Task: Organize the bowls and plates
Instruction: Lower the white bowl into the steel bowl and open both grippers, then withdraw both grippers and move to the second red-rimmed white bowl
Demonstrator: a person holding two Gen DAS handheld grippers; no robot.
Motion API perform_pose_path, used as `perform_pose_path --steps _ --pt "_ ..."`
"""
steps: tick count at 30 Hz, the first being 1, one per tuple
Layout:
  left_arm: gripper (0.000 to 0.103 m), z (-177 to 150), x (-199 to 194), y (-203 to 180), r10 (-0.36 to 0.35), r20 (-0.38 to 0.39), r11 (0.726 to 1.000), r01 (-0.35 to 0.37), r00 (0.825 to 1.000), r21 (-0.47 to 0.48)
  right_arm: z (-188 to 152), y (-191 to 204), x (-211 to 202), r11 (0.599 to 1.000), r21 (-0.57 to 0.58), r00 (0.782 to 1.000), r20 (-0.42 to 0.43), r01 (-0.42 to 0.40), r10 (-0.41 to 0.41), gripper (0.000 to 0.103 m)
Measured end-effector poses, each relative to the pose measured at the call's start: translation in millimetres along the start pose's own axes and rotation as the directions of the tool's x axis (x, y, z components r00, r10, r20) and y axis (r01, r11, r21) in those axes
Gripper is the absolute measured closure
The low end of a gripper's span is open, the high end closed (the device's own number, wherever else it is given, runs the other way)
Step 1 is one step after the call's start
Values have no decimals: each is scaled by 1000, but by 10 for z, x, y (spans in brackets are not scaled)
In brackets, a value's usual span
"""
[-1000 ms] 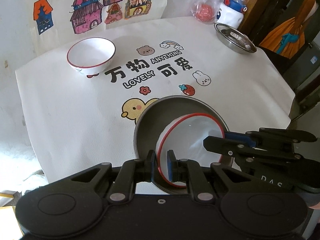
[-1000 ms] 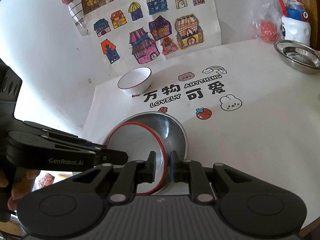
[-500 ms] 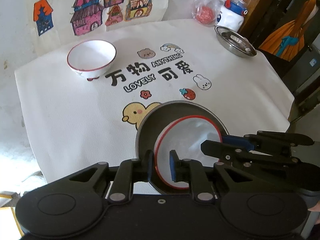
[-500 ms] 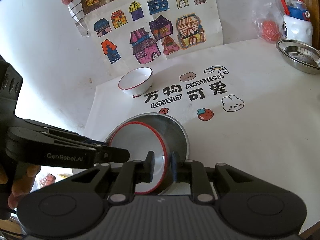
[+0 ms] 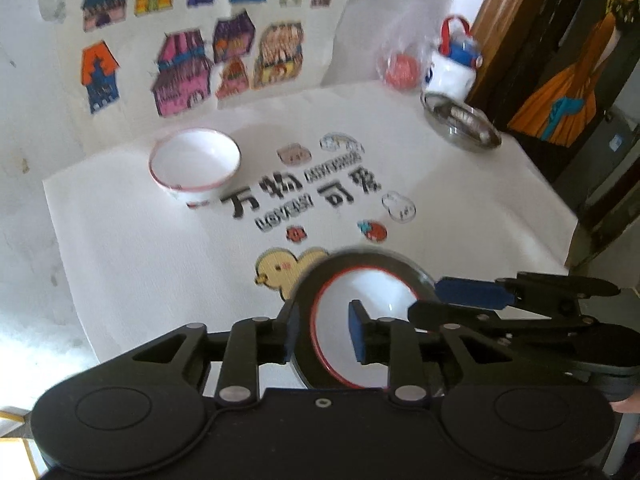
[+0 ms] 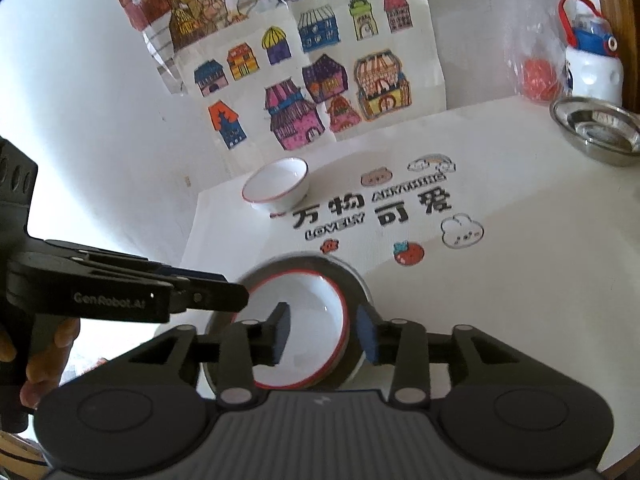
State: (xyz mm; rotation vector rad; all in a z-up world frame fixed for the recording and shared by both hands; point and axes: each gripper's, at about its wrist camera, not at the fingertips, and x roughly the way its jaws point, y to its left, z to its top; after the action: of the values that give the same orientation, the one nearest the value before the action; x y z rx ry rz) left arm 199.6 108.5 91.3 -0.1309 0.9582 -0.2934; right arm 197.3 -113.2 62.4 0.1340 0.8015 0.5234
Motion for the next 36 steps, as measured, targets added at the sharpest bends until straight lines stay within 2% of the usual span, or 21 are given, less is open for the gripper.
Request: perform_pose_path --steps 2,6,12,15,19,24,32,36 --pt "60 18 -55 52 11 37 1000 -11 999 -7 34 10 -19 1000 -11 1000 21 14 -14 46" --pt "43 71 -111 202 40 92 999 -36 995 -38 134 -31 2 1000 -7 999 43 9 -9 39" --pt "24 153 -136 457 84 164 993 -68 983 -101 289 -81 116 1000 8 998 56 -3 3 24" --pt "7 174 -128 612 109 195 984 -79 975 -158 356 -95 193 1000 11 998 59 -24 23 16" --pt "1 198 -101 755 145 228 977 -103 963 -187 430 -101 301 1000 10 997 77 -22 21 8" --pt "1 245 8 900 188 251 967 -134 949 -217 571 -136 464 1000 -5 995 101 9 -8 4" --pt "1 359 250 1172 209 241 940 -127 948 -316 814 -237 808 998 -35 994 102 48 -45 0" --pt "1 434 351 1233 223 249 932 -132 942 -338 949 -294 1026 999 -45 996 84 19 -15 0"
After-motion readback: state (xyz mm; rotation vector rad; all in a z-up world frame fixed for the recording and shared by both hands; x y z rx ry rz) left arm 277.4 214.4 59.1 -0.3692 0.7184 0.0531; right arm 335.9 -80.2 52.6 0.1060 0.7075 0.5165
